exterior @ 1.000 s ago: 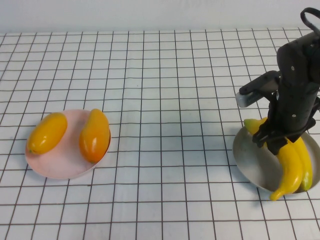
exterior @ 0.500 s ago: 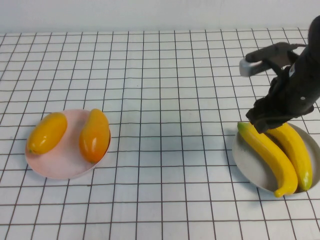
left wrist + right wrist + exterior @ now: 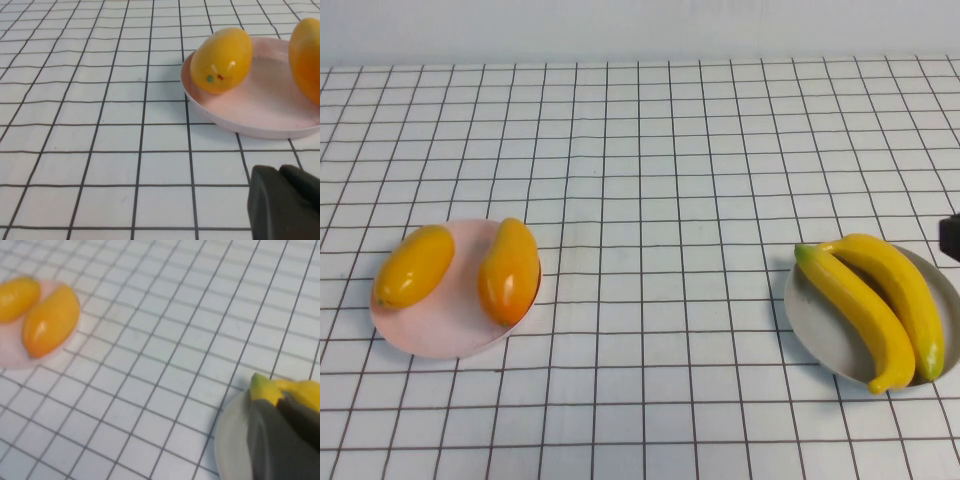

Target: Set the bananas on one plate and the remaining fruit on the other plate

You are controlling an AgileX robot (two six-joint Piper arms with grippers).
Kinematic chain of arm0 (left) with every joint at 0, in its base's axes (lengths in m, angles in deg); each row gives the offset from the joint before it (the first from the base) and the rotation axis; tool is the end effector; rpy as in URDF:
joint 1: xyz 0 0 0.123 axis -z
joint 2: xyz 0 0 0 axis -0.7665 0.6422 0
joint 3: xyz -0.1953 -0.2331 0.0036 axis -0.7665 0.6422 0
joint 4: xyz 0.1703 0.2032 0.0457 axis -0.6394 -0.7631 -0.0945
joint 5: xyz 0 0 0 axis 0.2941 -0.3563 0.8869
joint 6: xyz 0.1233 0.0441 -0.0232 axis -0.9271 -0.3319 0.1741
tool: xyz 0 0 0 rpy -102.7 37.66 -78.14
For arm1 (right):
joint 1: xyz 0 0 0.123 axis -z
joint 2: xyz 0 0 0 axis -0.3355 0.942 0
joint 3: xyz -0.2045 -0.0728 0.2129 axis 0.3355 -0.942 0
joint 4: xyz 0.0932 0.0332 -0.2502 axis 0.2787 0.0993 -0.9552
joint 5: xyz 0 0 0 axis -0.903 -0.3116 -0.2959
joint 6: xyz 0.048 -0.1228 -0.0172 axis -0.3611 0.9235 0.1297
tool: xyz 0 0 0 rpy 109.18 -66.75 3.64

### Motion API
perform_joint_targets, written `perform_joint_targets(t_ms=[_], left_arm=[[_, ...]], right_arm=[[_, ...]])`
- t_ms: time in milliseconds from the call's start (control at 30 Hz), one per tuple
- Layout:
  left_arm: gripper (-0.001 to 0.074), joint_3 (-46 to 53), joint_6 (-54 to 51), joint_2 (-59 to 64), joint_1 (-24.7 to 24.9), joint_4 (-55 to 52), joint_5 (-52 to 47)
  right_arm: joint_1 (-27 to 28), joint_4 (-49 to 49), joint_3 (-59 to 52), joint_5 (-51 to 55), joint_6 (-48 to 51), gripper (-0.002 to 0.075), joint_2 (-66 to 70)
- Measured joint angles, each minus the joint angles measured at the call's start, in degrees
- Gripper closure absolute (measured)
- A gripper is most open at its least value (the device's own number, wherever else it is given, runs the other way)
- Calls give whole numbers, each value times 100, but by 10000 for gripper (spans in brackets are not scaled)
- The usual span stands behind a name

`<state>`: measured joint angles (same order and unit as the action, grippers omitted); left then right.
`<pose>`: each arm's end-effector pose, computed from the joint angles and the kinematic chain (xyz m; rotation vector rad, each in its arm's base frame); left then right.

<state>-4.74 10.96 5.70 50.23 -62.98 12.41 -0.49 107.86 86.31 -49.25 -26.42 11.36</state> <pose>0.0907 -0.0003 0.1589 0.0297 1.8685 0.0173 0.1896 0.0938 0.3403 -0.4261 2.0629 0.4194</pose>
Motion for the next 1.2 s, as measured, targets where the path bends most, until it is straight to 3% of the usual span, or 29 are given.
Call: perform_joint_targets(t_ms=[133, 400, 533, 1000, 1200], left_arm=[[739, 0, 0, 0, 0, 0, 0], [739, 0, 0, 0, 0, 0, 0], [739, 0, 0, 0, 0, 0, 0], [739, 0, 0, 0, 0, 0, 0], [739, 0, 0, 0, 0, 0, 0]], right_arm=[[0, 111, -602, -381, 35, 736, -1205], [27, -886, -1694, -440, -724, 740, -3120], [27, -976, -2453, -1027, -826, 740, -3689], [40, -1136, -4698, -3792, -847, 741, -3898], [401, -988, -4699, -3568, -847, 741, -4157]])
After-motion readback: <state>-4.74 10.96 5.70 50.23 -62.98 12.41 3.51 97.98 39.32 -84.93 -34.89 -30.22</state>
